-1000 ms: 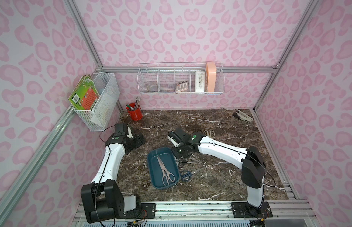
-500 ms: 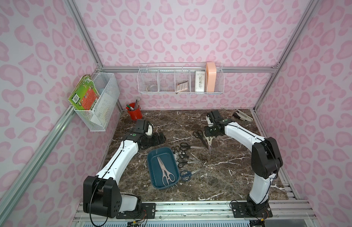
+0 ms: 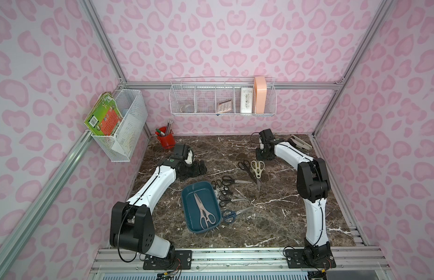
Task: Put the scissors into the storage box
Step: Pick up the scissors from the center of the board.
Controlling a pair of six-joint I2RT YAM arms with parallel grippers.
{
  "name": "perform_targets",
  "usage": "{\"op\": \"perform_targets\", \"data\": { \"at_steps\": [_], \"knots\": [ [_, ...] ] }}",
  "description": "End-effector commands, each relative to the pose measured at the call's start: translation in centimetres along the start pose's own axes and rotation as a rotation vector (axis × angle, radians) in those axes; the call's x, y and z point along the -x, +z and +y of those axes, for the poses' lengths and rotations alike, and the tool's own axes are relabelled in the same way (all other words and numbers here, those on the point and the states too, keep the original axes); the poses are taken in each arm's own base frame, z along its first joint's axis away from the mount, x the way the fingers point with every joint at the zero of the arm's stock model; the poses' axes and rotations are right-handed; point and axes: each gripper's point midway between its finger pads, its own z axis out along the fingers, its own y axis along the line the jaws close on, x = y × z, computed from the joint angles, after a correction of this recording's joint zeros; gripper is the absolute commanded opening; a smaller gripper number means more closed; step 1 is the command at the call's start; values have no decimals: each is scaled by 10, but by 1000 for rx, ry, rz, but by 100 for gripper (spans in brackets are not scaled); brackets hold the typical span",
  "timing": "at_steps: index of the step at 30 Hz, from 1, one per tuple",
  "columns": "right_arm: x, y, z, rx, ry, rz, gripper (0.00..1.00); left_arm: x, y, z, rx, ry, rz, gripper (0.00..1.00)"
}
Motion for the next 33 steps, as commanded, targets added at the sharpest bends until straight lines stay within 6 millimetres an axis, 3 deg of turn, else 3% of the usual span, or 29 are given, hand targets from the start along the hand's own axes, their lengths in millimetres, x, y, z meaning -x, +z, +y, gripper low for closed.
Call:
{"op": "perform_targets", "data": {
  "at_steps": [1,6,10,20,24,33],
  "knots": [
    [-8,1,10,14,12,36,46,0,-3,8,46,26,-5,99],
    [-19,6,21,-20,-16,67,42,1,-4,15,85,46,-9,99],
    [-26,10,14,-64,0,106,40,0,-2,17,96,55,-5,99],
    [-17,-5,14,-60,15,76,34,0,3,23,124,64,3,99],
    [-20,-2,6,-57,45,91,26,0,3,23,125,67,2,99],
    [-25,8,8,-48,55,114,26,1,1,27,143,75,-6,99]
  ]
}}
